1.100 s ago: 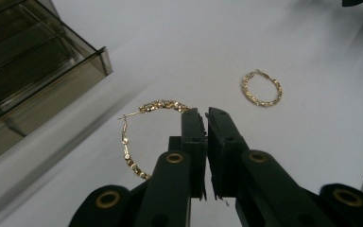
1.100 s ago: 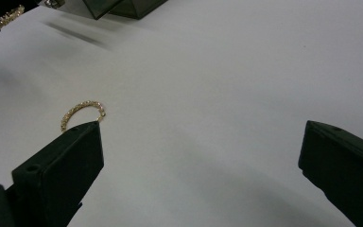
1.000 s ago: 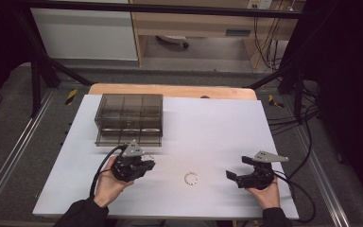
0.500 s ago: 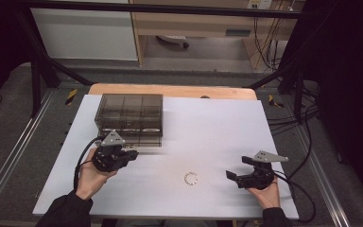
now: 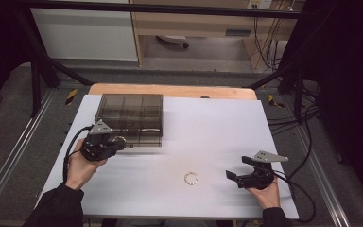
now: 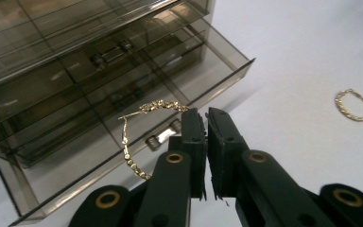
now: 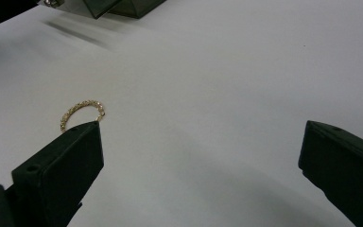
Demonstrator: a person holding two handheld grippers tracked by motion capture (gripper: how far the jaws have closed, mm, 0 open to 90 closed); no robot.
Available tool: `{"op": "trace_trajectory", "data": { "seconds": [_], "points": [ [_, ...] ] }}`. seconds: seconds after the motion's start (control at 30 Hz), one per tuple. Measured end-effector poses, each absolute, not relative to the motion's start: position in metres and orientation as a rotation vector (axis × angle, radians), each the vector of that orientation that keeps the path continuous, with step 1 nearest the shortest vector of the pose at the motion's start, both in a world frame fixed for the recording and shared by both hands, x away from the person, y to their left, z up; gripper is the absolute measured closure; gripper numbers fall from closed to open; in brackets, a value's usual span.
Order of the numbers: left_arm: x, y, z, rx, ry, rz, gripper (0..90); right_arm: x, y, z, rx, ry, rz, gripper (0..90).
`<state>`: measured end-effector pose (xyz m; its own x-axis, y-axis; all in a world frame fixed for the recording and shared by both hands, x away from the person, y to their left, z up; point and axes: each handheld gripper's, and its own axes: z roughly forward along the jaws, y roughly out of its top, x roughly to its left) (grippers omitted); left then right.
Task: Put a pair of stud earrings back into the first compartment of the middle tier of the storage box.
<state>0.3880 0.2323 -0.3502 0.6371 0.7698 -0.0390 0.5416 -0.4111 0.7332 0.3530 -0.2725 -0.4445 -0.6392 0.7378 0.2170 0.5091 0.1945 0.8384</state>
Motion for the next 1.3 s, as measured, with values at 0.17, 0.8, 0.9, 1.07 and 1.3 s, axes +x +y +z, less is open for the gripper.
{"op": "trace_trajectory", "data": {
  "seconds": [0.17, 0.8, 0.9, 1.07, 1.3],
  "points": [
    [0.401, 0.239, -0.355, 2.121, 1.057, 0.415, 84.8, 0.353, -0.273, -0.444, 1.193, 2.235, 1.422, 1.2],
    [0.433, 0.258, -0.376, 2.103, 1.189, 0.445, 84.8, 0.353, -0.273, -0.444, 1.196, 2.233, 1.421, 1.1],
    [0.436, 0.259, -0.379, 2.105, 1.205, 0.462, 84.8, 0.353, -0.273, -0.444, 1.193, 2.235, 1.42, 1.1],
    [0.441, 0.26, -0.384, 2.105, 1.227, 0.455, 84.7, 0.353, -0.273, -0.444, 1.195, 2.233, 1.422, 1.1],
    [0.444, 0.259, -0.388, 2.11, 1.242, 0.452, 84.3, 0.353, -0.273, -0.444, 1.197, 2.233, 1.422, 1.1]
  ]
}}
